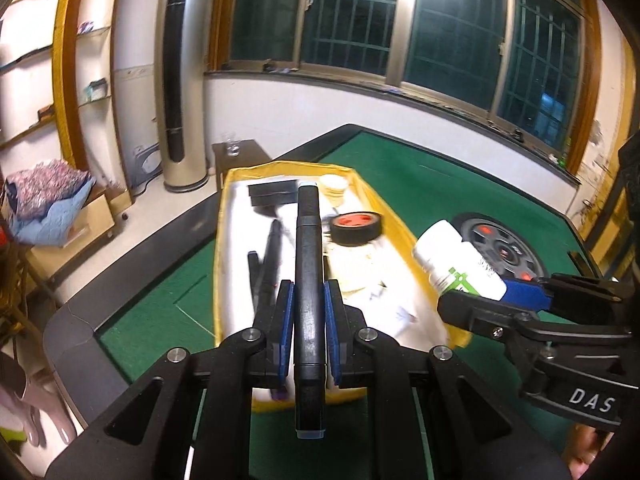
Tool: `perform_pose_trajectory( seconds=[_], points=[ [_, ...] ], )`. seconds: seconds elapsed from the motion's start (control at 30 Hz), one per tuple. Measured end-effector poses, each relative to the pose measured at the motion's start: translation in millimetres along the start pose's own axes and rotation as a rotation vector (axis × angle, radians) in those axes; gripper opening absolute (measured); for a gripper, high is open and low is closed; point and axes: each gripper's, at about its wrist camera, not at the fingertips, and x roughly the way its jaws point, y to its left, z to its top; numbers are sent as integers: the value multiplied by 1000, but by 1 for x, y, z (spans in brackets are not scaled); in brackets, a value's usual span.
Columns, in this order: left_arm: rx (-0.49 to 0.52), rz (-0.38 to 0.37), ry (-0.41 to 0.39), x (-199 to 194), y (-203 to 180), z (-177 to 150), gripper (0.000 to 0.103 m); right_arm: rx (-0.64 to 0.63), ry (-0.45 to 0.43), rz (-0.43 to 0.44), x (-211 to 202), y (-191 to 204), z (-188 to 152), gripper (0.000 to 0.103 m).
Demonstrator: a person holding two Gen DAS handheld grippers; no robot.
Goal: Organize rigid objects
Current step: 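Carry the white bottle and black marker in both grippers to the tray, then lower the bottle and marker into the tray and open both grippers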
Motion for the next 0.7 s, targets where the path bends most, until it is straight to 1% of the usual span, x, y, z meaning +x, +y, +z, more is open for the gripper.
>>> perform_pose_trajectory(
  seconds=[0.17, 0.33, 0.47, 0.63, 0.7],
  points=[
    [-39, -10, 52, 20, 11, 0, 12, -8, 41, 3, 30, 8, 14, 30],
    [-55, -3, 95, 36, 15, -2, 12, -11, 77, -29, 59, 9, 24, 30],
    [-44, -2, 111, 43, 15, -3, 12, 1, 92, -40, 72, 7, 30, 30],
    [-50, -11, 102, 45, 16, -6, 12, 3, 91, -44, 80, 5, 34, 30],
    [-51, -13, 101, 45, 19, -6, 12, 8, 88, -32, 81, 3, 35, 30]
  ],
)
